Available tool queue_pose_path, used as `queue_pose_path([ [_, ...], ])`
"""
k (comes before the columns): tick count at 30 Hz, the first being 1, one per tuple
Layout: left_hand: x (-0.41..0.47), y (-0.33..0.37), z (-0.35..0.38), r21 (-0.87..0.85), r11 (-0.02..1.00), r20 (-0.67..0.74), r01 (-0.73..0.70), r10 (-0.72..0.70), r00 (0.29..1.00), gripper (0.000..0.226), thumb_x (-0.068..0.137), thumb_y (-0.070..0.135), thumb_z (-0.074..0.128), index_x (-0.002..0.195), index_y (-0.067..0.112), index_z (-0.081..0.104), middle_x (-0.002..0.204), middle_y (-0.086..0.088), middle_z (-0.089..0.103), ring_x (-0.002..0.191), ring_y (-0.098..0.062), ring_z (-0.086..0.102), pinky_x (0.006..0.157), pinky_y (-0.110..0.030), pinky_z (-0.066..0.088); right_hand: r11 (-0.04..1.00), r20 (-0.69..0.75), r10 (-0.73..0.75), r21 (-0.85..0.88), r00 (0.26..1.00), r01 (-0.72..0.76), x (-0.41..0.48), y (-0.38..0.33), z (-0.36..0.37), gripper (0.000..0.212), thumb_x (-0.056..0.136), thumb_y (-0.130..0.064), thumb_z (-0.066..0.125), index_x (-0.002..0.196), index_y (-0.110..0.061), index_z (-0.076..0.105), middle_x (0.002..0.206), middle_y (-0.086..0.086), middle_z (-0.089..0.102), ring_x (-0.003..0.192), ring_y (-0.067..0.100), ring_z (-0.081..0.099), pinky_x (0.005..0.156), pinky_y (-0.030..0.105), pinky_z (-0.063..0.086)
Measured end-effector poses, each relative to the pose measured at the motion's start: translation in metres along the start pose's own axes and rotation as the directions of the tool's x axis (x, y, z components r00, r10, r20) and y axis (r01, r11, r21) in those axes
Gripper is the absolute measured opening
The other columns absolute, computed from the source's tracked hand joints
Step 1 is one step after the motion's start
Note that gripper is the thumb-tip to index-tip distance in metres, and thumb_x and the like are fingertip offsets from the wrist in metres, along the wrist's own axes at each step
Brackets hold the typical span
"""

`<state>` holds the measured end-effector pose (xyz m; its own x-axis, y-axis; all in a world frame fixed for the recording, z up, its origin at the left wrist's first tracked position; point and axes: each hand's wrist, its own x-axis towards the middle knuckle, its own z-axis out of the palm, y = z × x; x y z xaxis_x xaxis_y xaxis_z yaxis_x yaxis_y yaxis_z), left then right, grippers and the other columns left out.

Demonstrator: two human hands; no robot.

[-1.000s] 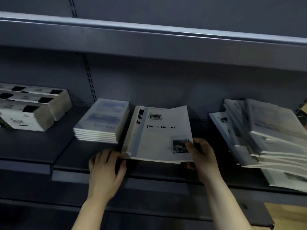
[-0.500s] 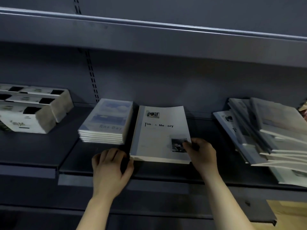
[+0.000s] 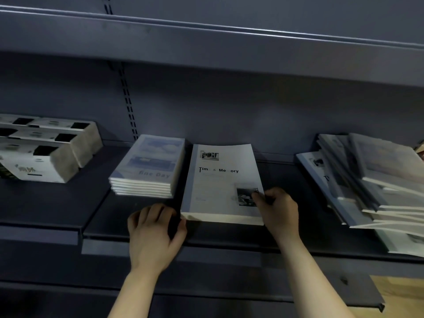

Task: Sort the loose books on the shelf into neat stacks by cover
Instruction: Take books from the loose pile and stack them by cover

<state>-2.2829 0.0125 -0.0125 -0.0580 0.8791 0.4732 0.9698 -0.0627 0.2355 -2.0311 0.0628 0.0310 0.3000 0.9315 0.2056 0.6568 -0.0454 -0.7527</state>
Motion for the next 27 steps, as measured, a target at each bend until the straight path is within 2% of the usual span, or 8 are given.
queue_pose_path([
  [4, 0.0, 0.0, 0.0, -0.004, 1.0, 0.0, 0.004, -0.004, 1.0, 0.038, 0.082, 0.047, 0.04, 0.086, 0.019, 0.066, 0.093, -0.003, 0.062, 0.084, -0.027, 0.054, 0.079, -0.039, 0.029, 1.0, -0.013, -0.008, -0.015, 1.0, 0.008, 0.0, 0.0, 0.002, 0.02, 0.089, -0.029, 0.066, 0.075, -0.017, 0.059, 0.062, -0.005, 0.059, 0.054, 0.005, 0.055, 0.048, 0.018, 0.034],
  [9, 0.0, 0.001, -0.001, -0.003, 1.0, -0.011, 0.002, -0.003, 1.0, 0.038, 0.082, 0.046, 0.04, 0.086, 0.019, 0.066, 0.093, -0.003, 0.061, 0.082, -0.027, 0.054, 0.08, -0.038, 0.027, 0.999, -0.036, -0.025, -0.025, 0.999, 0.024, 0.002, 0.0, 0.004, 0.022, 0.088, -0.029, 0.067, 0.072, -0.021, 0.055, 0.062, -0.007, 0.058, 0.054, 0.004, 0.055, 0.048, 0.018, 0.038],
  [17, 0.0, 0.001, 0.001, -0.01, 1.0, -0.02, 0.007, -0.007, 1.0, 0.037, 0.081, 0.045, 0.041, 0.086, 0.018, 0.066, 0.093, -0.004, 0.061, 0.083, -0.027, 0.054, 0.081, -0.04, 0.03, 0.999, -0.044, -0.025, -0.027, 0.999, 0.023, 0.005, 0.002, 0.007, 0.022, 0.089, -0.031, 0.066, 0.075, -0.016, 0.057, 0.062, -0.004, 0.058, 0.053, 0.007, 0.056, 0.047, 0.02, 0.036],
  [21, 0.0, 0.0, 0.001, -0.004, 1.0, -0.006, 0.006, -0.006, 1.0, 0.038, 0.082, 0.046, 0.04, 0.087, 0.018, 0.066, 0.094, -0.003, 0.061, 0.084, -0.027, 0.054, 0.082, -0.042, 0.031, 0.998, -0.013, -0.013, -0.054, 1.0, 0.012, 0.004, 0.002, 0.006, 0.024, 0.09, -0.035, 0.064, 0.086, -0.012, 0.056, 0.066, -0.007, 0.056, 0.056, 0.004, 0.054, 0.048, 0.019, 0.039],
  [24, 0.0, 0.0, 0.002, -0.006, 1.0, -0.001, 0.009, -0.009, 1.0, 0.038, 0.082, 0.046, 0.04, 0.087, 0.019, 0.067, 0.094, -0.003, 0.061, 0.085, -0.027, 0.055, 0.082, -0.042, 0.032, 1.0, 0.045, -0.005, -0.017, 0.999, 0.006, 0.003, 0.002, 0.003, 0.025, 0.091, -0.039, 0.06, 0.101, -0.018, 0.051, 0.076, -0.012, 0.052, 0.065, -0.004, 0.05, 0.053, 0.015, 0.037],
  [27, 0.0, 0.0, 0.002, -0.001, 1.0, -0.001, 0.007, -0.007, 1.0, 0.038, 0.082, 0.045, 0.04, 0.087, 0.019, 0.067, 0.094, -0.003, 0.061, 0.085, -0.027, 0.054, 0.081, -0.041, 0.032, 1.0, 0.174, 0.005, 0.028, 0.985, -0.01, 0.002, 0.0, -0.007, 0.036, 0.088, -0.049, 0.06, 0.109, -0.021, 0.052, 0.09, -0.01, 0.056, 0.08, 0.004, 0.056, 0.059, 0.016, 0.038],
])
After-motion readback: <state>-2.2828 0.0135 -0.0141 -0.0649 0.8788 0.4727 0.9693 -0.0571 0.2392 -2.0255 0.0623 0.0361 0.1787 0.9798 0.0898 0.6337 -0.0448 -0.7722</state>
